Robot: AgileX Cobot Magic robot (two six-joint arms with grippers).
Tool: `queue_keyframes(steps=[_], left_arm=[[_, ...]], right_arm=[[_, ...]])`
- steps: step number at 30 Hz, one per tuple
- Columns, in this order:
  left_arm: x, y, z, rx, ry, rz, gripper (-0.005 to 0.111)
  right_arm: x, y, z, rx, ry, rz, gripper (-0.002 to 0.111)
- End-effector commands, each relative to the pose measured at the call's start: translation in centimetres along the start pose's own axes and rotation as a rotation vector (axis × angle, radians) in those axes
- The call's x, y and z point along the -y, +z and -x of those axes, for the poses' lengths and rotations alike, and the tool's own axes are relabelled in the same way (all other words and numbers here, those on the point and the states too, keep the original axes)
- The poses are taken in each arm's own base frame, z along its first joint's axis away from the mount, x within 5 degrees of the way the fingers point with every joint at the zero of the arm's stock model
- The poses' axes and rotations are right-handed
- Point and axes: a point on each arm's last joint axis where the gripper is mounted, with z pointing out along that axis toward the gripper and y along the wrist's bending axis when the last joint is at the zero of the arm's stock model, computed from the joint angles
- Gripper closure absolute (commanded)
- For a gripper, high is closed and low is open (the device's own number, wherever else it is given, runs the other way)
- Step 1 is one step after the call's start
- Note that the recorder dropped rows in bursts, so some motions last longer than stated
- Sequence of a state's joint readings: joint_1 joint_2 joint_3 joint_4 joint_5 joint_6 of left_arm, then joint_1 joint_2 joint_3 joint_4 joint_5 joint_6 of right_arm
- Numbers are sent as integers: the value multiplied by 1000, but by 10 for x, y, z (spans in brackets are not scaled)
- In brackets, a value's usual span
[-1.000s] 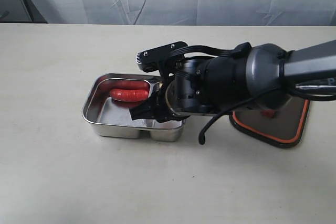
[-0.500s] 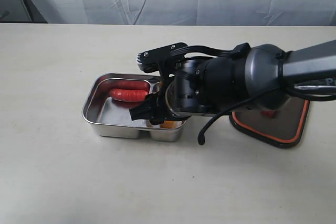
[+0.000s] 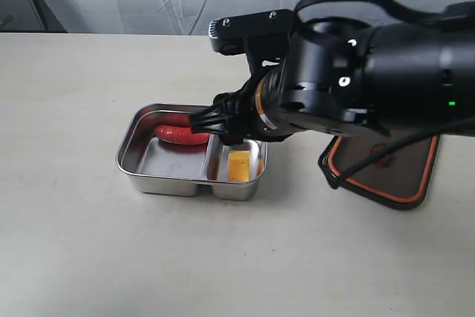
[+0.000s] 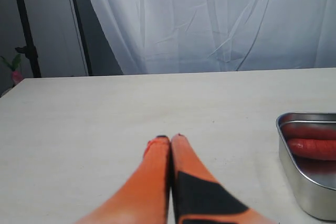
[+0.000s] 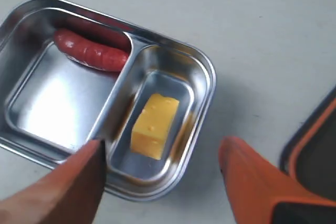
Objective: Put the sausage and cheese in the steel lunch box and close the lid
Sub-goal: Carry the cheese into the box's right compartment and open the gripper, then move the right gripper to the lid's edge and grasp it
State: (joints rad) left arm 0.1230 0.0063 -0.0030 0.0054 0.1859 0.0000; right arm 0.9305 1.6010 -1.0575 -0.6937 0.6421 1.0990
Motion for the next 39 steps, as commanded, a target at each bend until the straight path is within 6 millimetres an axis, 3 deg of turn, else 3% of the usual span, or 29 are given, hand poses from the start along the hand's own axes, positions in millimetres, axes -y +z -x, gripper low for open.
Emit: queue_keyframes(steps=[1,6,9,13,15,18,21,24,27,30,34,39], left_arm=[[0,0,0,10,1,-6,107],[-2,0,1,15,157,20,107],[-3,0,1,16,251,38,107],[-2,-1,5,63,253,33,107],[0,-1,12,139,117,10,107],[0,-3,22,252,-280,-33,107],[-4,-5,29,342,-490,-37,107],[-6,-5,27,320,-654,-44,107],[0,-2,17,185,-913,-89,107],[8,-1,10,66,-1059,-143,107],[27,-4,-3,-170,-956,-266,107],[37,-9,9,-105,-956,-439,107]], right_arm=[[9,-37,-2,13,-44,-72,47],[19,-55,-16,-2,-27,-111,47],[29,-56,-28,-25,-4,-141,47],[43,-50,-48,-61,-16,-224,47],[49,-46,-56,-67,-44,-254,47],[55,-41,-65,-60,-55,-294,47],[61,-35,-69,-7,-44,-333,47],[69,-31,-66,41,-37,-354,47],[87,-18,-54,47,31,-290,50],[99,-3,-47,39,36,-224,53],[107,45,-57,-80,14,-181,53],[99,85,-70,-177,-42,-135,53]])
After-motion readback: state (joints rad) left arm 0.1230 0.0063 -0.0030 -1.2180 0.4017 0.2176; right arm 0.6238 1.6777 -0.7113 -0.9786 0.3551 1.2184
